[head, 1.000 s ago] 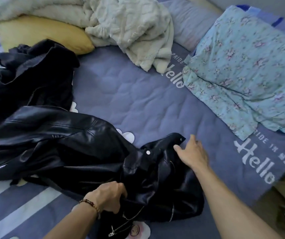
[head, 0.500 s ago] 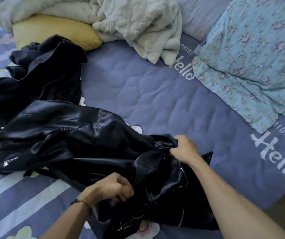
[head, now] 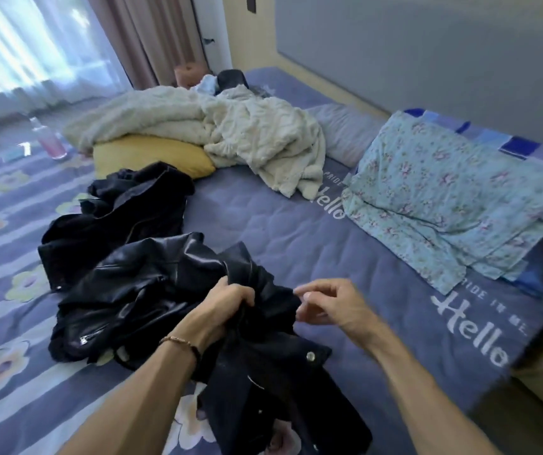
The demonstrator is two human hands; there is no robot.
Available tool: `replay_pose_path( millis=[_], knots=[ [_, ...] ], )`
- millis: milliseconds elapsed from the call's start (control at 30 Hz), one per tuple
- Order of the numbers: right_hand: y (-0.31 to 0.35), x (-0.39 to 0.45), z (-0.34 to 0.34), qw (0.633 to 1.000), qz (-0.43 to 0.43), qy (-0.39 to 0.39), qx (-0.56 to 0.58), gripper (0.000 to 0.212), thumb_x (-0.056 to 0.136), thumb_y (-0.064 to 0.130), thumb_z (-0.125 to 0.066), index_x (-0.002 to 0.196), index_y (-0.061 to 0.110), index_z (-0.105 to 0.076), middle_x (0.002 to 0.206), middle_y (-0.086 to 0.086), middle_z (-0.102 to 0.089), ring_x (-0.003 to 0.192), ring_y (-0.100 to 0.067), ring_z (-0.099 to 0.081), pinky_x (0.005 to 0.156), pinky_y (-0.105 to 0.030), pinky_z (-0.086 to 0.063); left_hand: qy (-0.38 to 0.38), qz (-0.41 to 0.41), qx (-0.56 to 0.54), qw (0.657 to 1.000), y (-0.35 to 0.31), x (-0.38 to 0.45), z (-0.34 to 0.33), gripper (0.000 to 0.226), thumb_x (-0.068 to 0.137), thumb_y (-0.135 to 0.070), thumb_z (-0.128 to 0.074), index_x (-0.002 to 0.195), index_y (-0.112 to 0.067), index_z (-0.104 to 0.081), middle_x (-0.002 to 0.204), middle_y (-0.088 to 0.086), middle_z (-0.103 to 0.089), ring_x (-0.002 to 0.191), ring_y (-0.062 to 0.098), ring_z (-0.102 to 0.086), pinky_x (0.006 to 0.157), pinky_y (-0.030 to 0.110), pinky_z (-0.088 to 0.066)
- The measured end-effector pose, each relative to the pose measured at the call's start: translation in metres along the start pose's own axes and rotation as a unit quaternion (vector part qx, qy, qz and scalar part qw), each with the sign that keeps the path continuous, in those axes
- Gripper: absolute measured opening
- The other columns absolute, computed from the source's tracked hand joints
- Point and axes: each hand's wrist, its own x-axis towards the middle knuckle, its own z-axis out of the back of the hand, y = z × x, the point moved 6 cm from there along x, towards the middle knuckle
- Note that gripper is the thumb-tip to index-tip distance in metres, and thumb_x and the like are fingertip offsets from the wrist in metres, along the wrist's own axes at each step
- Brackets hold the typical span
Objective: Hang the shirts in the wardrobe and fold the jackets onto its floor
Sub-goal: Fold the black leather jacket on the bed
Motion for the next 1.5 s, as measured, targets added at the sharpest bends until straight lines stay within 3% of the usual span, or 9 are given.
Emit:
replay_pose_path(
  millis=[100,300,600,833,967,1167,1267,1367,1500],
  knots=[
    [0.042,-0.011,0.019,0.954,0.133,-0.171,-0.206,0.032,0.091,0.01,-0.06,0.12,0.022,-0.067,0.088,-0.002,-0.067,0.083,-0.019,-0.065,0.08,-0.032,-0.055,0.079,-0.003,0.094,0.992,-0.024,-0.04,0.013,0.038,0.046,0.003,-0.058,0.082,-0.008,-0.063,0.071,0.013,-0.062,0.069,0.028,-0.06,0.067,0.037,-0.05],
    [0.097,-0.038,-0.066,0.938,0.193,-0.007,-0.288,0.042,0.09,0.015,-0.069,0.131,0.022,-0.062,0.133,0.0,-0.051,0.127,-0.011,-0.05,0.098,-0.018,-0.037,0.206,-0.066,0.183,0.959,-0.083,-0.137,0.031,0.027,0.067,0.01,-0.056,0.077,-0.013,-0.067,0.065,0.008,-0.064,0.058,0.019,-0.06,0.056,0.026,-0.049],
    [0.168,-0.124,-0.058,0.986,0.081,0.022,-0.141,0.023,0.086,0.0,-0.054,0.066,0.009,-0.056,0.063,-0.005,-0.052,0.059,-0.014,-0.05,0.054,-0.021,-0.038,0.051,-0.232,0.383,0.893,-0.104,-0.172,0.118,0.038,0.063,-0.028,-0.085,0.089,-0.024,-0.057,0.078,-0.004,-0.066,0.065,0.012,-0.061,0.059,0.029,-0.05],
    [0.221,-0.188,-0.059,0.996,0.079,0.045,-0.004,0.022,0.09,-0.001,-0.049,0.094,0.014,-0.065,0.081,-0.007,-0.065,0.069,-0.017,-0.06,0.058,-0.025,-0.051,0.191,-0.221,0.207,0.934,-0.108,-0.179,0.106,0.033,0.093,-0.035,-0.066,0.09,-0.002,-0.072,0.085,0.015,-0.073,0.073,0.024,-0.065,0.073,0.035,-0.053],
    [0.216,-0.195,-0.059,0.994,0.098,0.026,-0.026,0.021,0.094,0.0,-0.052,0.105,0.014,-0.064,0.087,-0.005,-0.067,0.074,-0.014,-0.062,0.068,-0.025,-0.051,-0.006,-0.346,0.302,0.888,-0.118,-0.185,0.096,0.018,0.095,-0.023,-0.06,0.113,-0.019,-0.061,0.099,-0.002,-0.065,0.093,0.015,-0.061,0.088,0.034,-0.05],
    [0.21,-0.197,-0.048,0.993,0.115,-0.009,-0.009,0.021,0.093,0.0,-0.054,0.1,0.015,-0.068,0.084,-0.007,-0.067,0.07,-0.015,-0.062,0.065,-0.025,-0.053,0.243,-0.357,0.303,0.85,-0.077,-0.215,0.012,0.062,0.081,-0.035,-0.077,0.135,-0.033,-0.047,0.132,-0.017,-0.056,0.121,-0.007,-0.05,0.103,0.016,-0.037],
    [0.214,-0.205,-0.038,0.992,0.124,-0.017,-0.018,0.018,0.092,0.001,-0.056,0.097,0.011,-0.07,0.074,-0.005,-0.064,0.063,-0.013,-0.059,0.06,-0.023,-0.052,0.263,-0.347,0.226,0.872,-0.071,-0.217,-0.019,0.044,0.083,-0.015,-0.076,0.12,-0.027,-0.055,0.109,-0.009,-0.067,0.097,-0.002,-0.062,0.087,0.019,-0.049],
    [0.219,-0.216,-0.001,0.976,0.134,-0.148,-0.089,0.012,0.088,0.008,-0.066,0.097,0.012,-0.072,0.075,-0.002,-0.065,0.061,-0.009,-0.06,0.059,-0.021,-0.049,0.139,-0.425,0.3,0.843,-0.086,-0.225,-0.024,0.011,0.082,-0.026,-0.074,0.083,-0.031,-0.064,0.077,-0.014,-0.067,0.084,0.013,-0.066,0.078,0.033,-0.052],
    [0.204,-0.224,0.026,0.92,0.067,-0.206,-0.327,0.012,0.082,0.022,-0.075,0.093,0.016,-0.076,0.092,0.007,-0.068,0.086,-0.004,-0.062,0.067,-0.013,-0.04,-0.097,-0.551,0.448,0.698,-0.11,-0.236,-0.017,0.024,0.082,-0.044,-0.065,0.088,-0.023,-0.055,0.08,-0.001,-0.068,0.081,0.027,-0.062,0.064,0.037,-0.044]
  ],
)
